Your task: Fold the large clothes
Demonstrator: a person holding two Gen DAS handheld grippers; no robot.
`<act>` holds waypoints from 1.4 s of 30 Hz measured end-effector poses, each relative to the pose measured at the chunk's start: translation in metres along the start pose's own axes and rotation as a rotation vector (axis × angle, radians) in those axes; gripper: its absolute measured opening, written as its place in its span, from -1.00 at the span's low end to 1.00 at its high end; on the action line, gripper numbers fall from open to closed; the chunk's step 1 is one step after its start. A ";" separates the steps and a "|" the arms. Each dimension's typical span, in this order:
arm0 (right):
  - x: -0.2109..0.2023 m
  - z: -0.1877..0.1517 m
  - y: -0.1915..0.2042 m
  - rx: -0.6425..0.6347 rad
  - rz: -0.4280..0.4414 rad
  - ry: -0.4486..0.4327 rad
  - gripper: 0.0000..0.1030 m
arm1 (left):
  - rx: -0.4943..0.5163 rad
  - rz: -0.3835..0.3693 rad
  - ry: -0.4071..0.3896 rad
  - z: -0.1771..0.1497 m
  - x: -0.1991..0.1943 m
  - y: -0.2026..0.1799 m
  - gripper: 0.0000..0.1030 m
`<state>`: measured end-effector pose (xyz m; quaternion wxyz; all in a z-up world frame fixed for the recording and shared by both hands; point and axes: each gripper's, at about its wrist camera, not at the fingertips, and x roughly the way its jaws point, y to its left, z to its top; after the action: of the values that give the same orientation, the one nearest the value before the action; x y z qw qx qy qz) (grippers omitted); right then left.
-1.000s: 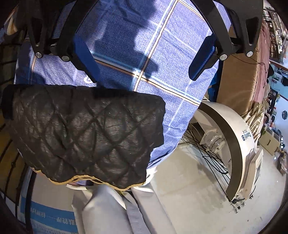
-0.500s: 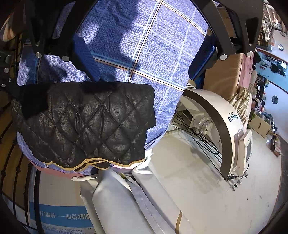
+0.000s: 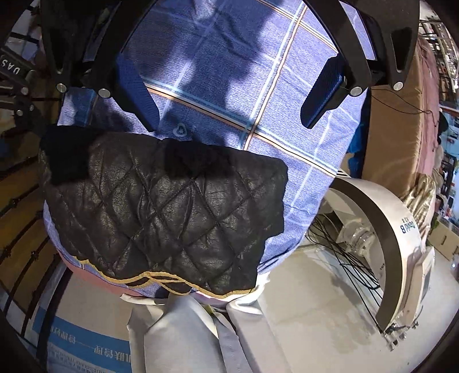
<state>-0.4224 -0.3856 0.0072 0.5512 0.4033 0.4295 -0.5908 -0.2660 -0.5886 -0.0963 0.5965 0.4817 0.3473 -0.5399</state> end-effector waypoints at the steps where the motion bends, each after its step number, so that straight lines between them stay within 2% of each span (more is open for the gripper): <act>1: 0.002 0.000 0.000 -0.002 0.001 0.004 0.73 | -0.001 -0.003 0.006 0.001 0.001 0.001 0.88; 5: 0.006 -0.002 0.000 -0.005 0.006 0.014 0.73 | 0.006 0.009 0.005 0.002 -0.002 0.003 0.88; 10: 0.010 -0.002 -0.001 -0.005 0.003 0.021 0.73 | 0.039 0.081 -0.019 0.001 -0.006 0.004 0.88; 18: 0.014 -0.005 0.002 -0.016 0.010 0.037 0.73 | 0.050 0.103 -0.026 -0.002 -0.005 0.002 0.88; 42: 0.014 -0.006 0.002 -0.017 0.008 0.034 0.73 | 0.054 0.096 -0.023 -0.003 -0.006 0.000 0.88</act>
<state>-0.4213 -0.3843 -0.0079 0.5497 0.4104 0.4423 -0.5777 -0.2663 -0.5840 -0.0915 0.6126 0.5074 0.3024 -0.5252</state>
